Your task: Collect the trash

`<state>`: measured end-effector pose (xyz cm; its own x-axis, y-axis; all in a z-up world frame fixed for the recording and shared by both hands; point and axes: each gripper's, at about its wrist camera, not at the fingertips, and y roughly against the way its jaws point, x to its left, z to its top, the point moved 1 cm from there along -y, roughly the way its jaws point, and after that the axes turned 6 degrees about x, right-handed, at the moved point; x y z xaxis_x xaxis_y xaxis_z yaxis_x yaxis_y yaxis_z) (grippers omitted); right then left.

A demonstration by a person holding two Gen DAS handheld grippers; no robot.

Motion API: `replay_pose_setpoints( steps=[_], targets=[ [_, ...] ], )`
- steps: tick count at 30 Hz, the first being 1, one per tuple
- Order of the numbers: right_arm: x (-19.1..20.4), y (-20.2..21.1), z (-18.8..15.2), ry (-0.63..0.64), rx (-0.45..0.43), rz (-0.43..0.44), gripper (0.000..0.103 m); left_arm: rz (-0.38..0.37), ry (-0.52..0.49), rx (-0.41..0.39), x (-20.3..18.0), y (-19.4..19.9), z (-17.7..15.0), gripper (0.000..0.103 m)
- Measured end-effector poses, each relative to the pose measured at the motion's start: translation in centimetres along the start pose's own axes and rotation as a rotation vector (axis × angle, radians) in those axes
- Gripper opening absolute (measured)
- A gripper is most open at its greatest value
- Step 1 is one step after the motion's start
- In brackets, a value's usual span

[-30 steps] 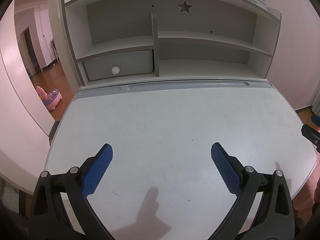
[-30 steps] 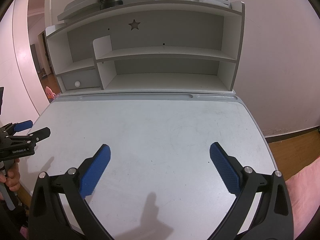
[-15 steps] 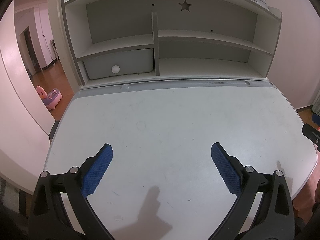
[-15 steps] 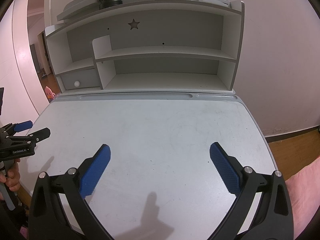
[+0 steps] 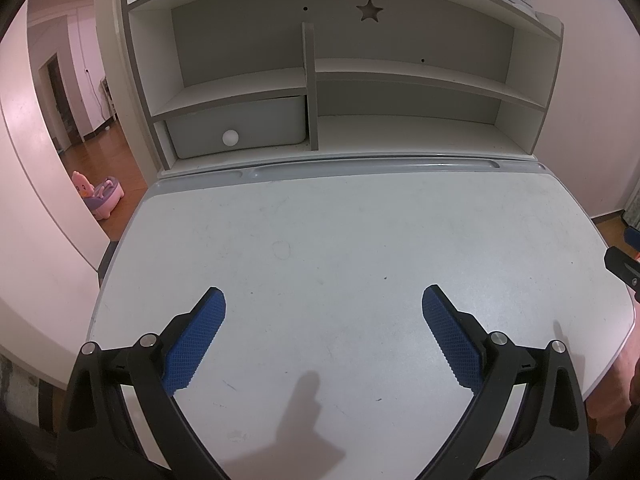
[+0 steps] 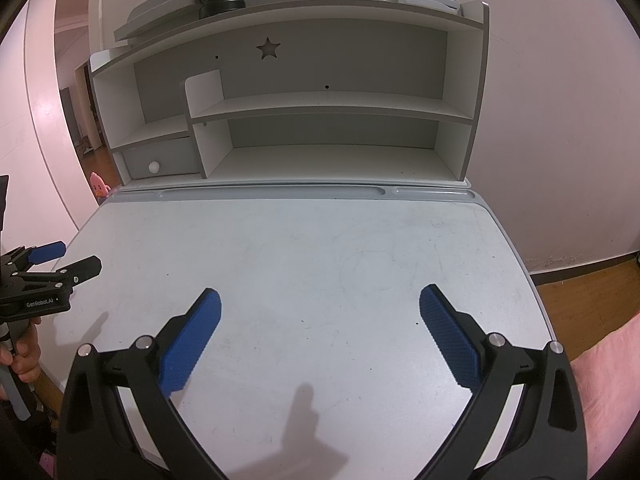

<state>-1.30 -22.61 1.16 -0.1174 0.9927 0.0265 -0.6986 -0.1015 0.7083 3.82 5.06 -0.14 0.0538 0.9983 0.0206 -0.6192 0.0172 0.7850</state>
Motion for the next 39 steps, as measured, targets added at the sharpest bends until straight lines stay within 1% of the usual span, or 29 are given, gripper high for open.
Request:
replay_pose_setpoints(
  steps=[39],
  targets=[
    [-0.17, -0.02, -0.23, 0.007, 0.000, 0.003, 0.096, 0.005, 0.004, 0.015, 0.04, -0.18, 0.03, 0.096]
  ],
)
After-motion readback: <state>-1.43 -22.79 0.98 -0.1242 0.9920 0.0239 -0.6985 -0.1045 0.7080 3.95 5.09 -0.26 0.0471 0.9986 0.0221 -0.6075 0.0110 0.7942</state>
